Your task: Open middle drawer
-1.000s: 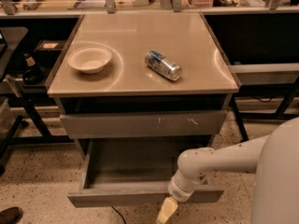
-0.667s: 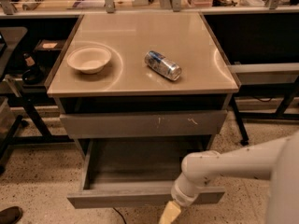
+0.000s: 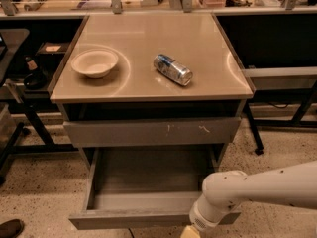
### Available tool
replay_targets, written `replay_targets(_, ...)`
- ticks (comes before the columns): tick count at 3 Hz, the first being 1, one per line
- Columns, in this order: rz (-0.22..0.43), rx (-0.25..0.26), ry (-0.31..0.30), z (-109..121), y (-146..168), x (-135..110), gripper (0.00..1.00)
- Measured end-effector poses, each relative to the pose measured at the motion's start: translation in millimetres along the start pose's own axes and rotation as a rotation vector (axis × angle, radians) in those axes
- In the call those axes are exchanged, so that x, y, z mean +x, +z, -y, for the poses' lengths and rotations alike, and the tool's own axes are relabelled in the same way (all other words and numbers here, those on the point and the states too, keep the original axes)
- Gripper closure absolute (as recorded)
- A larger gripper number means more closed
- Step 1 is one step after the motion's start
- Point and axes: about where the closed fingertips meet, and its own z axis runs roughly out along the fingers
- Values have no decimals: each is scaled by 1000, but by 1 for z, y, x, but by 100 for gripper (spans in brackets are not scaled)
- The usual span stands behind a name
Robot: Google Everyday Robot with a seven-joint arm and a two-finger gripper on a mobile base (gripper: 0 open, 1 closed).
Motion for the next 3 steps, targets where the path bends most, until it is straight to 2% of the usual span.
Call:
replay_targets(1, -1, 0, 3, 0, 0, -1, 0)
replay_targets(2, -11, -4, 53, -17, -8, 25, 0)
replay_targets(3, -11, -4, 53, -17, -8, 25, 0)
